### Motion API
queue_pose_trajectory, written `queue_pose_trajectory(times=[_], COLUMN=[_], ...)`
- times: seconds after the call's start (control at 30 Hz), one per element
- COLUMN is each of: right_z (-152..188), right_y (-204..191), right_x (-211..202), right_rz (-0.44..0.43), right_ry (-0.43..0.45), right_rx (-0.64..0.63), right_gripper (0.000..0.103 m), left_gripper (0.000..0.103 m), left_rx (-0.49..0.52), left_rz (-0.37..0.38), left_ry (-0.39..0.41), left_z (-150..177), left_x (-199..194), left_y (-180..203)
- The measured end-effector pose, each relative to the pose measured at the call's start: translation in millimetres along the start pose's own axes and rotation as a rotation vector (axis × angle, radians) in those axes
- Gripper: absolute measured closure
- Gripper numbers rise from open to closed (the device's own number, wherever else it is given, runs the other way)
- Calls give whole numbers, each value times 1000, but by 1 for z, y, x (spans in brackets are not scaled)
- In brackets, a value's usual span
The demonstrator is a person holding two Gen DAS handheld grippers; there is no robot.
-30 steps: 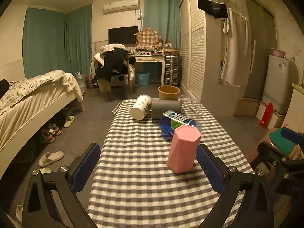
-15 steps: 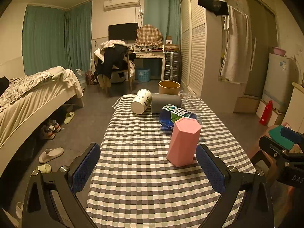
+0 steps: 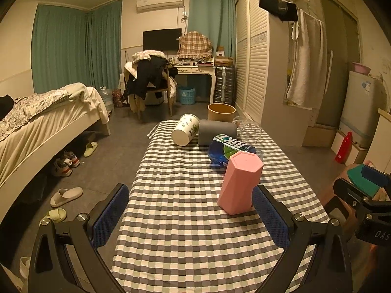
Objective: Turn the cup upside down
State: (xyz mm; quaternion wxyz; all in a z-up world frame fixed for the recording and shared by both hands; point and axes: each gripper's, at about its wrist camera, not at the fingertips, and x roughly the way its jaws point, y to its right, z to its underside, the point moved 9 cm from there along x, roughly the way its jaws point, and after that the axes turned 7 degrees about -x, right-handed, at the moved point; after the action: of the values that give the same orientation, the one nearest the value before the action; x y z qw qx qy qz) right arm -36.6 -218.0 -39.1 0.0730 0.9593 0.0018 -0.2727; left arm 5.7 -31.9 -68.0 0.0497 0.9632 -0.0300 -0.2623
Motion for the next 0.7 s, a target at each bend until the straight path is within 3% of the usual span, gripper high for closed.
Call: queue_pose_trajectory(times=[0.7], right_z=[3], right_y=[0], right_x=[5], right_rz=[-4], right_ry=[-15], right_rx=[-6], right_gripper=[0], left_gripper=[0], left_rx=[7], left_rz=[-1], left_ry=[-6], left_z=[2], left_x=[0], left_y=[1])
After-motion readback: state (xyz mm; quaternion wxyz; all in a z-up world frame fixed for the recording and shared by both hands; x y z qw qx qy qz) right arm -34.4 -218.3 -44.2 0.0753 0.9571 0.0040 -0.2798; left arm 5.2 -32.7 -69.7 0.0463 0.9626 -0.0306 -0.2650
